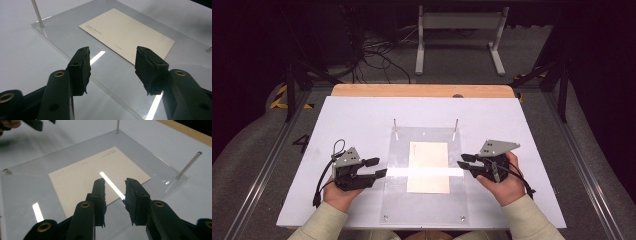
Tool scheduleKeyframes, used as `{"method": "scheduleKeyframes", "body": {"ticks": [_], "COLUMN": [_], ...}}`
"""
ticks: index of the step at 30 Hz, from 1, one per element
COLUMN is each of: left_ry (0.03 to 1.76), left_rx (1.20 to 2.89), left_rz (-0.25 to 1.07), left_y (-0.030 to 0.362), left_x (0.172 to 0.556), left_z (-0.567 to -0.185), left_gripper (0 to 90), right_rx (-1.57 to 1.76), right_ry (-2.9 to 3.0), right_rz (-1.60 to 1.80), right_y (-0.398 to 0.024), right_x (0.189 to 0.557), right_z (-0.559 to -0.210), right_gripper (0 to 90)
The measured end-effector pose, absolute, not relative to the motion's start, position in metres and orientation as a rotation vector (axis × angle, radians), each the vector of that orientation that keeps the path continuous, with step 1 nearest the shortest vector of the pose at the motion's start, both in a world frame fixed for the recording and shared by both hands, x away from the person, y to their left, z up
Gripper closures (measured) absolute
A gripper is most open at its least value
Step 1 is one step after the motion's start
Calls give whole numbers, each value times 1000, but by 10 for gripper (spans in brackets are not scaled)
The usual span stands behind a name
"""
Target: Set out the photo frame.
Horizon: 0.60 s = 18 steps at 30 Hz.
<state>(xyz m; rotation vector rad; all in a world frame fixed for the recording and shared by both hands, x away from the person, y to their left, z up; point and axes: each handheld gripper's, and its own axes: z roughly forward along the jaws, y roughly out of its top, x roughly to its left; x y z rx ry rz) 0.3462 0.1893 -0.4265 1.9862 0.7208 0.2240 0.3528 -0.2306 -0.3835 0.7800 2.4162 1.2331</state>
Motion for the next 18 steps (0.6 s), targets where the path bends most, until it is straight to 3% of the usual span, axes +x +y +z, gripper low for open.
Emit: {"method": "scheduleKeyframes", "body": {"ticks": [18], "left_ry": [730], "left_rx": [2004], "left_rz": [257], "left_y": [195], "left_x": [336], "left_z": [-433], "left_gripper": [441], "right_rx": [1019], "right_ry": [2242], "right_rz": [1150], "right_y": [-228], "right_x": [448], "right_z": [-385], "right_gripper": [705]}}
